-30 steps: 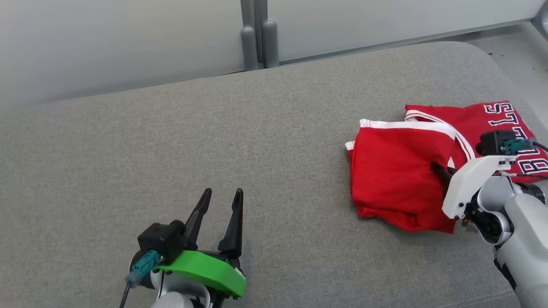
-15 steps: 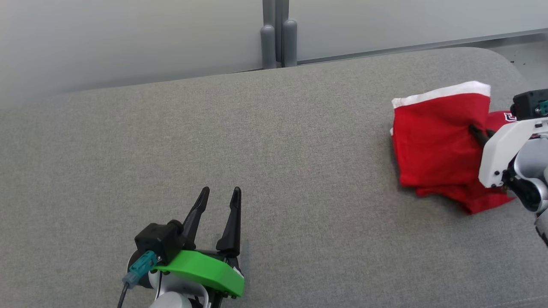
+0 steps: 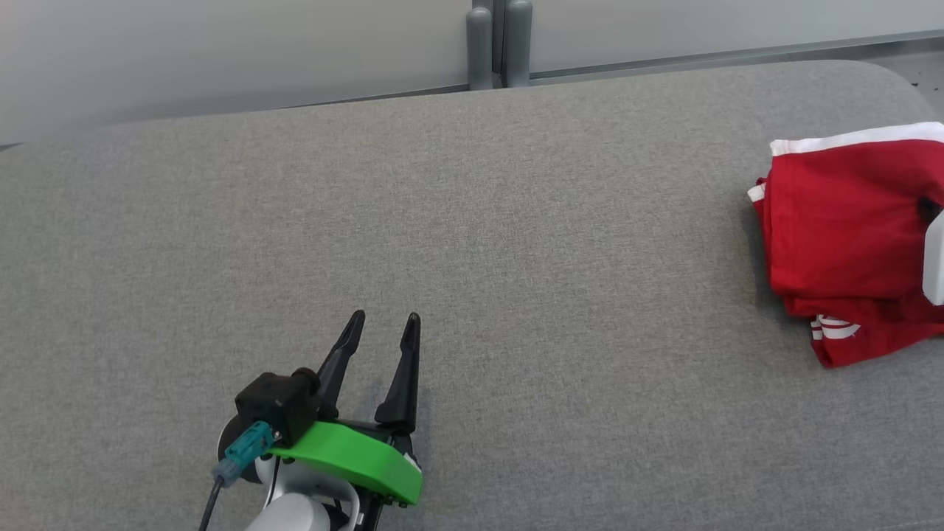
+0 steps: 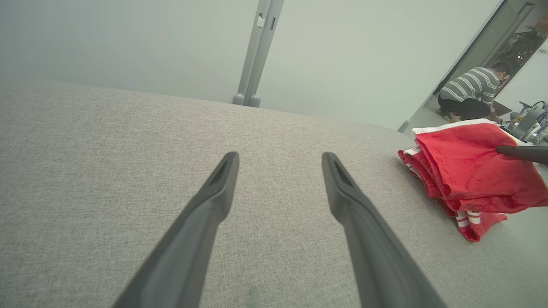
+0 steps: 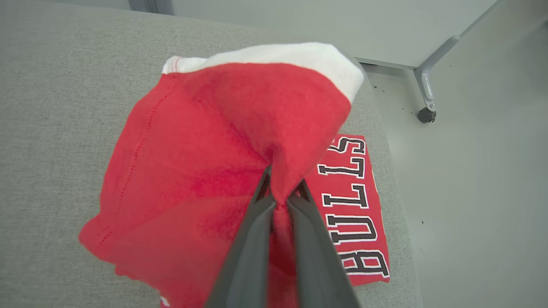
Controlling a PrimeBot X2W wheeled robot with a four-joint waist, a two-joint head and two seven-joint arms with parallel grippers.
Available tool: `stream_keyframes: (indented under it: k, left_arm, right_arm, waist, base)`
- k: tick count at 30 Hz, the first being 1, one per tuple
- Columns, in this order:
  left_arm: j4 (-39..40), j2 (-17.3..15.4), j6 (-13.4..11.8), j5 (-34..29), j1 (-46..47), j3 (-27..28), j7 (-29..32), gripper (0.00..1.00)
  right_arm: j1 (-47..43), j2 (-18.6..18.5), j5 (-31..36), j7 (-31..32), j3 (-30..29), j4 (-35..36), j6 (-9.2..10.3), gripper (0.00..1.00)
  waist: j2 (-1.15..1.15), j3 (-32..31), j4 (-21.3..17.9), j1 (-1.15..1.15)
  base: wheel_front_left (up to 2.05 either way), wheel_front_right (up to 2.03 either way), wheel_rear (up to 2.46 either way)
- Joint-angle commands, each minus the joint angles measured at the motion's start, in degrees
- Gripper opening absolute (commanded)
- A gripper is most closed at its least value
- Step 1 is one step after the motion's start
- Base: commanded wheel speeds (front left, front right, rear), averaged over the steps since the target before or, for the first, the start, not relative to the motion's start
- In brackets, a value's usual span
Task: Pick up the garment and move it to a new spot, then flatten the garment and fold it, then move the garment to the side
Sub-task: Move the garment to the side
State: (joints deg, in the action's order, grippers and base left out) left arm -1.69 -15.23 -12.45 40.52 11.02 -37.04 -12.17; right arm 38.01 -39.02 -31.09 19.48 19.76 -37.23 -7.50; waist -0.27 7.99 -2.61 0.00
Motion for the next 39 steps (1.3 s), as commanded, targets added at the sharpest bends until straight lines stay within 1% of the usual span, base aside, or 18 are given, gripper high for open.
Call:
stream_keyframes:
  k: [1,10,19,20,22,23,24,28,31,39]
  left_arm:
    - [0.3,-0.3,-0.2,-0.4,0.9,0.0,0.2,1.0]
    - [1.5,-1.3,-0.3,-1.5,2.8,-0.8,1.6,1.0]
    - [2.6,-1.7,-0.7,-2.5,3.9,-1.4,2.5,1.0]
    - [2.7,-1.8,-0.8,-2.6,4.0,-1.4,2.6,1.0]
    - [2.8,-1.9,-0.9,-2.6,4.1,-1.5,2.7,1.0]
    - [2.9,-1.9,-1.0,-2.6,4.1,-1.5,2.7,1.0]
    - [2.9,-2.0,-1.1,-2.6,4.1,-1.4,2.7,1.0]
    - [3.2,-2.4,-1.4,-2.6,3.9,-1.3,2.9,1.0]
    - [3.3,-2.7,-1.6,-2.6,3.8,-1.3,3.0,1.0]
    - [3.2,-3.0,-1.6,-2.2,3.7,-1.2,3.1,1.0]
  right_arm:
    - [1.1,-0.6,0.6,-0.6,0.2,-0.7,0.02,0.0]
    - [4.8,-3.5,7.4,-6.7,3.5,-7.2,0.02,0.0]
    - [8.6,-3.7,14.1,-13.0,5.9,-14.4,0.04,0.0]
    - [8.9,-3.9,15.0,-13.7,6.2,-15.3,0.04,0.09]
    - [9.2,-4.0,16.3,-14.9,6.7,-16.9,0.04,0.34]
    - [9.5,-4.1,17.1,-15.5,6.9,-17.6,0.04,0.73]
    - [9.5,-4.3,17.7,-16.1,7.0,-18.4,0.04,1.0]
    - [10.1,-4.5,20.9,-18.7,7.2,-21.0,0.04,1.0]
    - [10.6,-3.7,22.5,-20.1,6.7,-22.8,0.04,1.0]
    - [11.1,-0.8,23.1,-24.2,6.3,-24.9,0.04,1.0]
  waist:
    - [0.27,1.0,0.8,0.0]
    - [0.27,5.2,3.2,0.0]
    - [0.27,8.1,4.6,0.0]
    - [0.27,8.2,4.7,0.0]
    - [0.27,8.5,4.8,0.0]
    - [0.27,8.6,4.8,0.0]
    - [0.27,8.6,4.7,0.0]
    - [0.27,8.9,4.2,0.0]
    - [0.27,8.9,3.5,0.0]
    - [0.27,7.8,1.7,0.0]
  base:
    - [0.0,0.0,0.0]
    - [0.0,0.0,0.0]
    - [0.0,0.0,0.0]
    - [0.0,0.0,0.0]
    - [0.0,0.0,0.0]
    - [0.0,0.0,0.0]
    - [0.0,0.0,0.0]
    - [0.0,0.0,0.0]
    - [0.0,0.0,0.0]
    - [0.0,0.0,0.0]
